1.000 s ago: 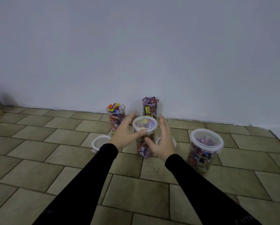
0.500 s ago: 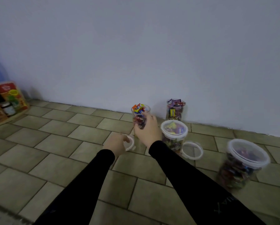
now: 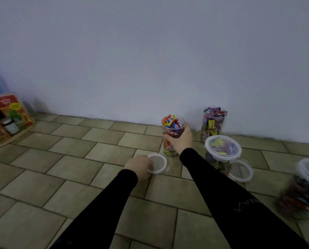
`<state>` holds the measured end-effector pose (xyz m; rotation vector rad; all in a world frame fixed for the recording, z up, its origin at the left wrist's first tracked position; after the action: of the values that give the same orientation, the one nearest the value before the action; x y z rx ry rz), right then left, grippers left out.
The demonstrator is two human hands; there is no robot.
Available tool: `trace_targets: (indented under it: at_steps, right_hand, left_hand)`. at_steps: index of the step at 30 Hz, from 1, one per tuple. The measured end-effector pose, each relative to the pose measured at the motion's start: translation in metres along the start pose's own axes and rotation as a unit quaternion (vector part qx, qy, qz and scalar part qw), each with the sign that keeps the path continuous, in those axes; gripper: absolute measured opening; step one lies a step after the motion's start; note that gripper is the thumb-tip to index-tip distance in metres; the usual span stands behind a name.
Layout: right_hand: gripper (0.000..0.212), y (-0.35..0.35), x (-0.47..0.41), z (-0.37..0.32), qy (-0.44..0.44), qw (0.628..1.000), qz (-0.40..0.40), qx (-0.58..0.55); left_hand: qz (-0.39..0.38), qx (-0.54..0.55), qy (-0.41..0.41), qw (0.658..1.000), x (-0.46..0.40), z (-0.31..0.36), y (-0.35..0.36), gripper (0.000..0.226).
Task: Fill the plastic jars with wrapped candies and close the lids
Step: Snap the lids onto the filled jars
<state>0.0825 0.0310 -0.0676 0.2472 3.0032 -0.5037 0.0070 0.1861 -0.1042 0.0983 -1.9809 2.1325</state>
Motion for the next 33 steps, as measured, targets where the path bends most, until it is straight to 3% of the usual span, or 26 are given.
trace_targets:
  at_steps: [4,7,11,15,18,20,23,26,29,33]
  right_hand:
    - [0.087,-0.006,0.005,0.001,-0.013,0.998,-0.009,0.067]
    - [0.085,-0.017,0.013,0.003,-0.023,0.997,-0.014,0.076]
    - [0.090,-0.027,0.025,0.007,-0.018,0.997,-0.041,0.058]
    - [0.085,-0.038,0.038,0.011,-0.036,0.997,-0.060,0.031]
    - [0.081,-0.037,0.043,0.015,-0.034,0.995,-0.089,0.018]
    - [0.083,-0.035,0.046,0.014,-0.043,0.993,-0.107,0.020]
    - [0.081,-0.033,0.053,0.010,-0.057,0.987,-0.146,0.025]
    - [0.076,-0.037,0.060,0.009,-0.078,0.983,-0.162,0.037]
    - [0.073,-0.042,0.063,0.012,-0.071,0.982,-0.170,0.043]
    - [0.096,-0.042,0.068,0.012,-0.064,0.982,-0.170,0.051]
  left_hand:
    - [0.028,0.061,0.060,0.996,0.002,-0.009,-0.001,0.026]
    - [0.143,0.101,0.138,0.975,0.009,-0.012,-0.004,0.040]
    - [0.296,0.216,0.160,0.917,0.027,-0.013,-0.022,0.042]
    - [0.371,0.399,0.134,0.827,0.041,0.005,-0.061,0.020]
    - [0.402,0.476,0.135,0.771,0.047,0.030,-0.095,0.014]
    - [0.344,0.517,0.128,0.773,0.038,0.048,-0.109,0.007]
    - [0.275,0.496,0.049,0.822,0.019,0.064,-0.112,0.032]
    - [0.266,0.456,-0.018,0.849,0.010,0.072,-0.110,0.030]
    - [0.254,0.416,-0.027,0.872,0.003,0.075,-0.109,0.032]
    - [0.205,0.391,-0.047,0.896,-0.007,0.073,-0.102,0.040]
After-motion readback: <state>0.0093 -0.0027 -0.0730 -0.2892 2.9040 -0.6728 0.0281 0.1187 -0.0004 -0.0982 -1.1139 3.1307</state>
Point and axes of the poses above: each hand's wrist, its own x-axis away from the middle knuckle, its own y-axis out of the palm, z = x × y, the point moved 5 cm from there along -x, towards the middle knuckle, and after that the axes turned 5 degrees about x, right-handed, at the moved point
